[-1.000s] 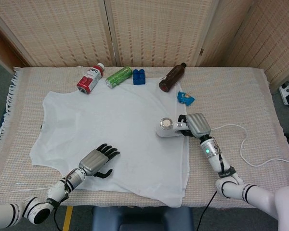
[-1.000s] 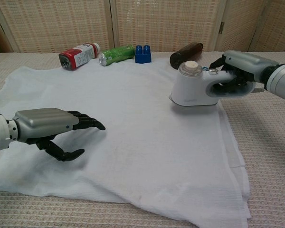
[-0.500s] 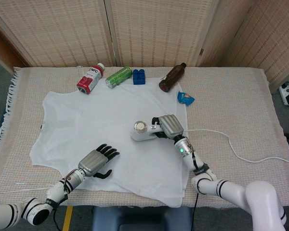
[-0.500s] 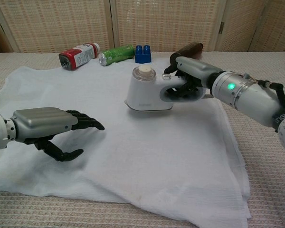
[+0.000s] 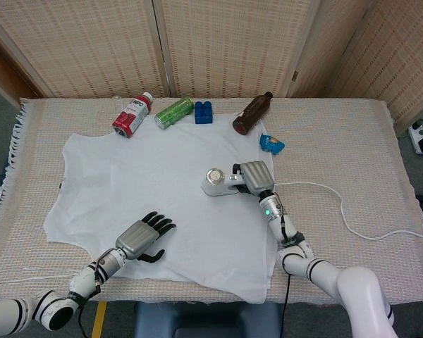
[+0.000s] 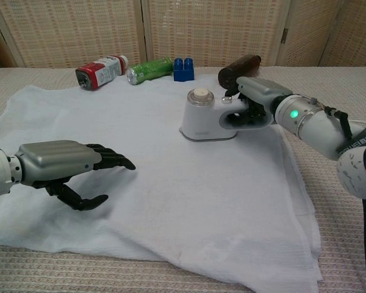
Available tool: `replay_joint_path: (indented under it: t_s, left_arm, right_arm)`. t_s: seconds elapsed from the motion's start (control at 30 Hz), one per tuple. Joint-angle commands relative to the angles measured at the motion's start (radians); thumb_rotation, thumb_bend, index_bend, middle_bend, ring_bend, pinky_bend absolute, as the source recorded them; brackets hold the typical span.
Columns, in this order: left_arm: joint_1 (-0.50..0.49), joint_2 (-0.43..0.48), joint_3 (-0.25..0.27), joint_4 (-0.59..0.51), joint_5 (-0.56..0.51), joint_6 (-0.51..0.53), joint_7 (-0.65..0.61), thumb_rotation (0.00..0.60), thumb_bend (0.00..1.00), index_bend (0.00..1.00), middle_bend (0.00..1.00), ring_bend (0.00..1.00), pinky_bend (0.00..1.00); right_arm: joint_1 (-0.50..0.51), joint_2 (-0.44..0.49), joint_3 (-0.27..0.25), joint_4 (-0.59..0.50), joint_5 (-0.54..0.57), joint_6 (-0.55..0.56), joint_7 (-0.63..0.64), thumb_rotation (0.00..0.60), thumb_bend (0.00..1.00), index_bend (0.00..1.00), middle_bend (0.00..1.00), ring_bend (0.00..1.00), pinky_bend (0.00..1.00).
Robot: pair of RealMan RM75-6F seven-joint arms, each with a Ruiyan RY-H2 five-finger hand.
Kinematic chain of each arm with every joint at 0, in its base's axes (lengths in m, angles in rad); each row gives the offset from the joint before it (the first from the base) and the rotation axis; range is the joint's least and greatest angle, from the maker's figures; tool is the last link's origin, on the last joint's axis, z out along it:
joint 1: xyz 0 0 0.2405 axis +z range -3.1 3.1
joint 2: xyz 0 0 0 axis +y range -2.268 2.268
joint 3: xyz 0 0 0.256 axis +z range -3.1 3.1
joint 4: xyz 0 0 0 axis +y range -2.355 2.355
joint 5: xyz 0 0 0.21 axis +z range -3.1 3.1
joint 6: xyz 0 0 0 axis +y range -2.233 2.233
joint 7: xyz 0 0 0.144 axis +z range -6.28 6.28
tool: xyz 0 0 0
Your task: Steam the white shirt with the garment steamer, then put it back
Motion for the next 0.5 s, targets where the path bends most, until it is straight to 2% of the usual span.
replay_joint_path:
  t_s: [0.03,0.37,0.5]
  left_arm:
    - [0.000,0.000,0.000,0.000,0.001,0.001,0.000,0.301,0.53,0.12,0.10,0.00,0.00]
    - [0.005,-0.001,0.004,0.004,0.000,0.005,0.000,0.296,0.53,0.12,0.10,0.00,0.00]
    - [0.007,0.001,0.004,0.001,0.001,0.009,0.002,0.303,0.53,0.12,0.10,0.00,0.00]
  right_arm:
    - [-0.018,0.002,-0.008,0.033,-0.004,0.003,0.015,0.600,0.52,0.86,0.88,0.82,0.93]
    - [-0.064,0.036,-0.009,0.092,0.003,0.000,0.043,0.600,0.52,0.86,0.88,0.82,0.93]
    - [-0.087,0.067,-0.013,0.067,-0.014,0.030,0.083,0.600,0.52,0.86,0.88,0.82,0.93]
